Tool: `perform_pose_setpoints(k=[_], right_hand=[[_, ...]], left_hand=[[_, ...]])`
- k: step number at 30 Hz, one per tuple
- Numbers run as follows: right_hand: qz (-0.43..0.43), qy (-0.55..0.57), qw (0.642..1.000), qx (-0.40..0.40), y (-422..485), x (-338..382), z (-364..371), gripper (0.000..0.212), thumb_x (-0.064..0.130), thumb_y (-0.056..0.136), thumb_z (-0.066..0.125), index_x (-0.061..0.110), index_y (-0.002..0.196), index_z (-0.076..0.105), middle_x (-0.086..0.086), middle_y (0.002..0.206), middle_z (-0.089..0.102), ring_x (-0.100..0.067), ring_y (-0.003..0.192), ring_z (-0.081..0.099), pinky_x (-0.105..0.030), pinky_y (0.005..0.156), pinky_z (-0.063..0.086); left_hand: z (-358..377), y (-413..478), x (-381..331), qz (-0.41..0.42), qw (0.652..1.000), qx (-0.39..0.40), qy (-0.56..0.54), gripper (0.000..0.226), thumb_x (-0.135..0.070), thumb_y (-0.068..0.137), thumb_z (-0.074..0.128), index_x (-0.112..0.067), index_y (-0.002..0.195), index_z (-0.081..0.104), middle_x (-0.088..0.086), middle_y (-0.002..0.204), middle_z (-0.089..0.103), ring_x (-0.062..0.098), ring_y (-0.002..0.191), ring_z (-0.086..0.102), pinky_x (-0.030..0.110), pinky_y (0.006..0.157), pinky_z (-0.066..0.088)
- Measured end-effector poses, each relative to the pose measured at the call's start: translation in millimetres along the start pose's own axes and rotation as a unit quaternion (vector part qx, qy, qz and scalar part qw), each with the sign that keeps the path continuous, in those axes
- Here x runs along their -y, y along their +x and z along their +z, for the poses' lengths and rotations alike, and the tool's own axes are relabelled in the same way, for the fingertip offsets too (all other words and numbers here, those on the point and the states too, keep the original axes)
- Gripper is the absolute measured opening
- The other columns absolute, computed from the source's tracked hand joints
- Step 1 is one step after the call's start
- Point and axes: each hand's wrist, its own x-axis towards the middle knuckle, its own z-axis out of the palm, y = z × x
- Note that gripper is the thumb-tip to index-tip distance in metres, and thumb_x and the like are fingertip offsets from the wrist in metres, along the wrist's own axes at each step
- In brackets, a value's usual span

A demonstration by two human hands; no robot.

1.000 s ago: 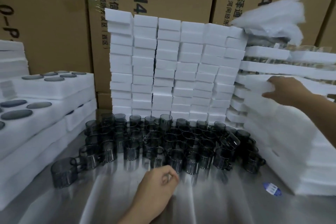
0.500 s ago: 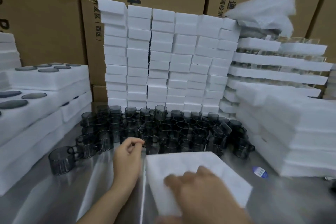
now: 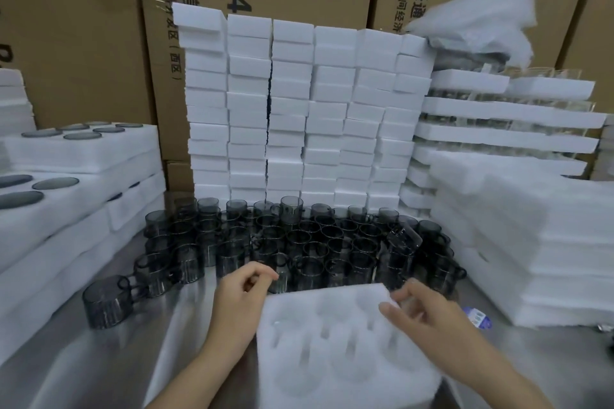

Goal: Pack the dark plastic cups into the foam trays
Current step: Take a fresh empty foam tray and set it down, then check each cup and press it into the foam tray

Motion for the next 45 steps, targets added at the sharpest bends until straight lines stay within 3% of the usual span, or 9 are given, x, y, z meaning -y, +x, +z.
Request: perform_pose_setpoints(k=[7,11,13,16,21,29,34,40,45], right_hand=[[0.037,-0.014,0.993,0.113,15.2,6.1,-17.7,0.052,0.06,0.095,0.068,0.019,0.07,0.047,0.009,0.055,0.054,-0.006,0.053,0.065,-0.025,0.052,0.045],[0.036,-0.091,0.972,0.213,28.2,8.1,-28.9,0.055,0.064,0.096,0.064,0.02,0.065,0.053,0.008,0.066,0.074,-0.011,0.062,0.076,-0.022,0.049,0.046],[0.031,-0.114,0.98,0.157,47.7,6.4,-31.8,0.051,0.064,0.095,0.065,0.02,0.069,0.063,0.007,0.072,0.077,-0.012,0.062,0.074,-0.025,0.056,0.054],[0.001,-0.114,0.991,-0.073,91.0,-2.5,-35.6,0.024,0.053,0.091,0.076,0.031,0.093,0.066,0.009,0.091,0.074,-0.019,0.085,0.069,-0.036,0.077,0.056],[0.042,-0.125,0.987,-0.087,149.1,-21.7,-25.8,0.08,0.048,0.09,0.081,0.022,0.156,0.044,-0.005,0.147,0.059,-0.029,0.131,0.058,-0.041,0.101,0.052],[-0.055,-0.011,0.98,-0.191,119.1,8.7,-5.8,0.051,0.038,0.085,0.088,0.028,0.124,0.057,0.011,0.111,0.067,-0.01,0.094,0.064,-0.03,0.082,0.055],[-0.085,0.337,0.938,-0.012,30.4,65.5,28.2,0.056,0.039,0.06,0.098,0.035,0.107,0.068,0.008,0.103,0.076,-0.014,0.093,0.077,-0.027,0.077,0.061],[-0.226,0.246,0.941,-0.05,-13.3,76.3,54.9,0.054,0.023,0.077,0.094,0.034,0.118,0.061,0.013,0.113,0.071,-0.014,0.103,0.071,-0.03,0.09,0.056],[-0.223,0.261,0.934,-0.101,-13.9,71.1,50.5,0.054,0.014,0.078,0.091,0.031,0.118,0.059,0.008,0.111,0.07,-0.017,0.099,0.07,-0.044,0.089,0.058]], left_hand=[[2.3,6.5,6.3,-0.005,1.0,0.009,-0.018,0.042,-0.003,0.101,0.065,-0.032,0.073,0.077,-0.009,0.063,0.067,0.004,0.055,0.052,0.022,0.056,0.039],[2.1,9.2,11.4,-0.01,0.999,-0.003,-0.035,0.041,-0.005,0.102,0.065,-0.033,0.074,0.078,-0.005,0.063,0.066,0.009,0.057,0.052,0.032,0.063,0.038],[2.4,9.6,12.6,-0.013,0.999,-0.008,-0.047,0.038,-0.006,0.103,0.063,-0.029,0.076,0.078,-0.002,0.061,0.063,0.015,0.06,0.053,0.036,0.066,0.039],[2.4,8.7,13.2,-0.01,0.998,-0.013,-0.06,0.033,-0.011,0.102,0.064,-0.025,0.076,0.078,0.0,0.059,0.059,0.02,0.062,0.054,0.04,0.067,0.042],[1.6,8.0,11.0,-0.017,0.997,-0.018,-0.067,0.022,-0.033,0.084,0.061,-0.021,0.078,0.078,-0.002,0.059,0.057,0.023,0.063,0.05,0.041,0.067,0.039],[0.6,9.1,11.0,-0.021,0.997,-0.01,-0.067,0.02,-0.033,0.084,0.061,-0.025,0.076,0.079,-0.005,0.057,0.058,0.021,0.061,0.05,0.041,0.066,0.038],[-4.1,2.4,-7.8,0.033,0.998,0.008,-0.045,0.02,-0.025,0.091,0.065,-0.031,0.077,0.078,-0.001,0.066,0.067,0.02,0.063,0.058,0.039,0.066,0.044],[0.6,-31.0,-48.0,0.175,0.982,0.051,0.039,0.017,-0.028,0.092,0.063,-0.039,0.101,0.071,-0.01,0.091,0.068,0.011,0.083,0.064,0.018,0.069,0.047],[5.1,-46.9,-64.2,0.302,0.914,0.105,0.249,0.041,-0.043,0.093,0.056,-0.043,0.135,0.056,-0.028,0.113,0.055,0.002,0.1,0.062,0.023,0.078,0.051]])
